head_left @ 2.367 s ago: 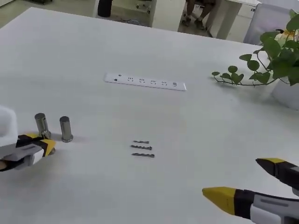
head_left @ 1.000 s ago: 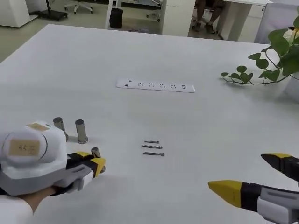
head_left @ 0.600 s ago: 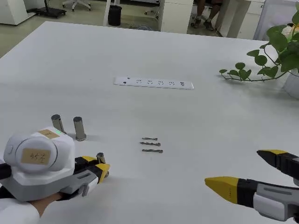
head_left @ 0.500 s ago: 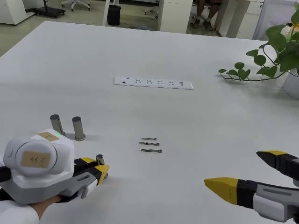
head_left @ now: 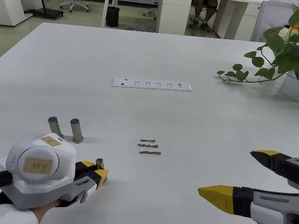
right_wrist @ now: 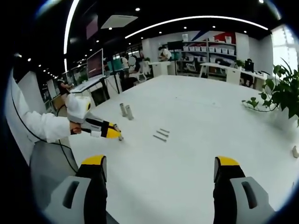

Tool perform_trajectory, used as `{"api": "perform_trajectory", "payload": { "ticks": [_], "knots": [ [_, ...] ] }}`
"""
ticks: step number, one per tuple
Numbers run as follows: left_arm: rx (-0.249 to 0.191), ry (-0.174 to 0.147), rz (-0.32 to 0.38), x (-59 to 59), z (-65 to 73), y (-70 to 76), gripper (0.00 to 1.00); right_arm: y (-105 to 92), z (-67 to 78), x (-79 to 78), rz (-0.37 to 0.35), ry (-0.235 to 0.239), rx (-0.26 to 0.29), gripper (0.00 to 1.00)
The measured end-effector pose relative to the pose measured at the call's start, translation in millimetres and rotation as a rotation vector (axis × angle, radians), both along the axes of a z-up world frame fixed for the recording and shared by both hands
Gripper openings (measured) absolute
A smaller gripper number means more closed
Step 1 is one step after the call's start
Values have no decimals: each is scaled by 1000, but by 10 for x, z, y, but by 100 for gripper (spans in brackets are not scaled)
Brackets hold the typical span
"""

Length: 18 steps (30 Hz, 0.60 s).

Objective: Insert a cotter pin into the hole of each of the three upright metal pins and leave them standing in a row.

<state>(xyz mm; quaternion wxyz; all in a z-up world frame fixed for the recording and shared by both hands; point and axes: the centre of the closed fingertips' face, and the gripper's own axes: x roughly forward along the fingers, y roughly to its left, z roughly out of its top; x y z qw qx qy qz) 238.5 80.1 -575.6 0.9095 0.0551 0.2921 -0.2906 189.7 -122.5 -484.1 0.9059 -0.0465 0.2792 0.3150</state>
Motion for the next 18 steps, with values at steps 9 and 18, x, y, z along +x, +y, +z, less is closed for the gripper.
{"api": "perform_trajectory", "payload": {
  "ticks": [9, 18],
  "knots": [
    [-9, 5, 10, 9, -22, 24, 6, 86, 20, -2, 43, -10, -20, 98],
    [-11, 8, 11, 2, -58, 24, 6, 144, 22, -15, 61, -11, -10, 98]
  ]
}}
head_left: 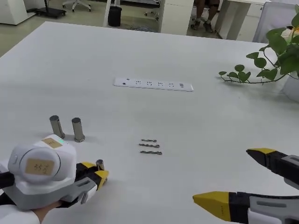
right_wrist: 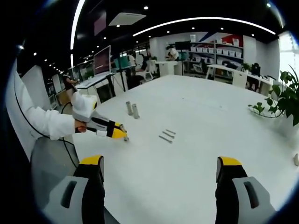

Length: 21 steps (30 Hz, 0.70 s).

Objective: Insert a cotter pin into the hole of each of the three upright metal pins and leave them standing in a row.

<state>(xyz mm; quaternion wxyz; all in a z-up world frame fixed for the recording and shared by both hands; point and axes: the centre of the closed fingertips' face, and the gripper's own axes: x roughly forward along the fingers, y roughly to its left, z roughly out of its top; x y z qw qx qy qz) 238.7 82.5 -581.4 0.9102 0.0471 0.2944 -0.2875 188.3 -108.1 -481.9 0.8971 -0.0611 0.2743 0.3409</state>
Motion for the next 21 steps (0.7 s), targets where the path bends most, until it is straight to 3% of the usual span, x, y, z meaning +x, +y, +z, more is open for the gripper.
{"api": "perform_trajectory", "payload": {
  "ticks": [4, 12, 21],
  "knots": [
    [2, 0, 3, -1, -22, 7, 6, 39, -4, -12, 12, 3, 8, 98],
    [16, -13, -5, -11, -29, -6, 6, 61, -75, -9, 33, 8, -27, 98],
    [45, -51, -29, -42, -31, -28, 6, 46, -137, -15, 41, 31, -36, 98]
  ]
}}
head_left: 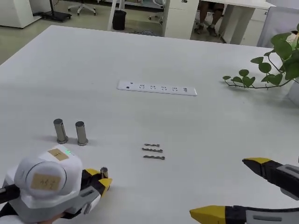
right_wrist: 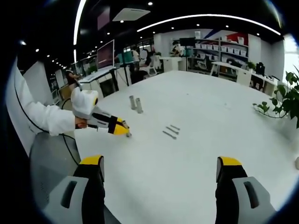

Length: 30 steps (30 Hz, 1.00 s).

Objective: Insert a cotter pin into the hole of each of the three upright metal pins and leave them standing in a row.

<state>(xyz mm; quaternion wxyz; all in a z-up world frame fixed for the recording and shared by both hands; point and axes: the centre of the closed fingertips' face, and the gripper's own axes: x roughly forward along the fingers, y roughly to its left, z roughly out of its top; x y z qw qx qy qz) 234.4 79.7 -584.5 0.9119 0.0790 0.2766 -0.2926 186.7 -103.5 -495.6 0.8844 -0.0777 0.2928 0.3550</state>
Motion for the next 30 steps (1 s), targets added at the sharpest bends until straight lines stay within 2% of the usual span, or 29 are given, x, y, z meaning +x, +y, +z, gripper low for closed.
{"api": "perform_trajectory", "payload": {
  "ticks": [9, 11, 15, 18, 19, 22, 23, 24, 25, 26, 30],
  "knots": [
    [5, -13, -5, -11, 6, -7, 6, 13, 21, 27, 3, -6, 1, 98],
    [-30, -16, 3, -8, 28, -26, 8, 21, 18, 20, 6, -6, 0, 98],
    [-10, -27, -8, -13, 33, -28, 21, 22, -5, -3, 14, 0, -14, 98],
    [-51, -66, -5, 14, 163, -51, 30, 14, -6, -7, 13, 0, -16, 98],
    [-70, -64, -9, 8, 202, -56, 33, 11, -6, -10, 12, 0, -16, 98],
    [-84, -37, -6, -1, 217, -52, 46, -5, -10, -12, 11, 0, -22, 98],
    [-84, -26, -28, -41, 224, -66, 50, -14, -14, -17, 9, 1, -24, 98],
    [-79, -51, -66, -69, 256, -88, 52, -22, -20, -18, 8, 3, -26, 98],
    [-80, -56, -78, -91, 267, -91, 55, -31, -27, -21, 6, 4, -28, 98],
    [-89, -26, -83, -144, 251, -85, 58, -39, -33, -24, 4, 6, -30, 98],
    [-106, 3, -103, -250, 256, -59, 75, -62, -54, -40, 0, 15, -32, 98]
  ]
}}
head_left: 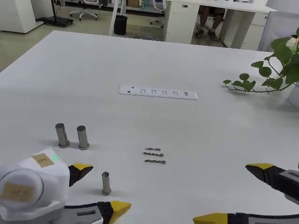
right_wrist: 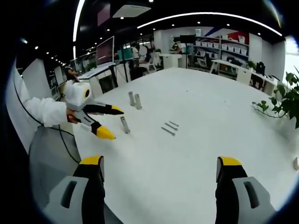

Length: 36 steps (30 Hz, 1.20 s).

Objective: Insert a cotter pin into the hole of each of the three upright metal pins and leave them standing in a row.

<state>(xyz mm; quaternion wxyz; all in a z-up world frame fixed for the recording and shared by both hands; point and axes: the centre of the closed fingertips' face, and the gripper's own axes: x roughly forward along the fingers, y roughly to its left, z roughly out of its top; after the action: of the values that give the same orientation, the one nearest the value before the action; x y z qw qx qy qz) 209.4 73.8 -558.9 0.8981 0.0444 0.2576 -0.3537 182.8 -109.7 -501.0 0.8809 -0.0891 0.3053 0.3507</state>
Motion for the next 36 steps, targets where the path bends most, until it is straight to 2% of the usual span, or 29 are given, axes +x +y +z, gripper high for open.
{"api": "perform_trajectory", "payload": {
  "ticks": [1, 2, 3, 4, 8, 10, 11, 15, 19, 27, 32, 36],
  "knots": [
    [-11, 17, 0, -27, 7, 4, 79, -3, -3, -3, 0, 0, -1, 98],
    [-66, 71, 27, -70, 35, -7, 82, -5, -8, -3, -1, 1, -1, 98],
    [-98, 67, 28, -65, 86, -19, 84, -6, -15, -5, -1, 3, -1, 98],
    [-116, 49, 23, -66, 161, -11, 85, -10, -31, -10, -3, 9, -3, 98],
    [-96, 36, -8, -132, 290, 9, 91, -10, -68, -29, -2, 20, -3, 98],
    [-64, 44, -45, -180, 302, 14, 95, -12, -75, -32, -1, 22, -6, 98],
    [-64, 37, -48, -179, 329, 20, 97, -13, -75, -34, -1, 23, -6, 98],
    [-75, 47, -58, -225, 411, 35, 99, -15, -62, -27, -2, 21, -7, 98],
    [-67, 54, -64, -268, 429, 62, 99, -10, -52, -23, -2, 19, -9, 98],
    [-102, 73, -17, -323, 424, 149, 99, 2, -38, -21, -2, 14, -15, 98],
    [-93, 67, 8, -335, 425, 215, 99, -8, -33, -8, -7, 9, -20, 97],
    [-115, 73, 40, -340, 433, 288, 99, -31, -31, 13, -17, 11, -26, 97]
  ]
}}
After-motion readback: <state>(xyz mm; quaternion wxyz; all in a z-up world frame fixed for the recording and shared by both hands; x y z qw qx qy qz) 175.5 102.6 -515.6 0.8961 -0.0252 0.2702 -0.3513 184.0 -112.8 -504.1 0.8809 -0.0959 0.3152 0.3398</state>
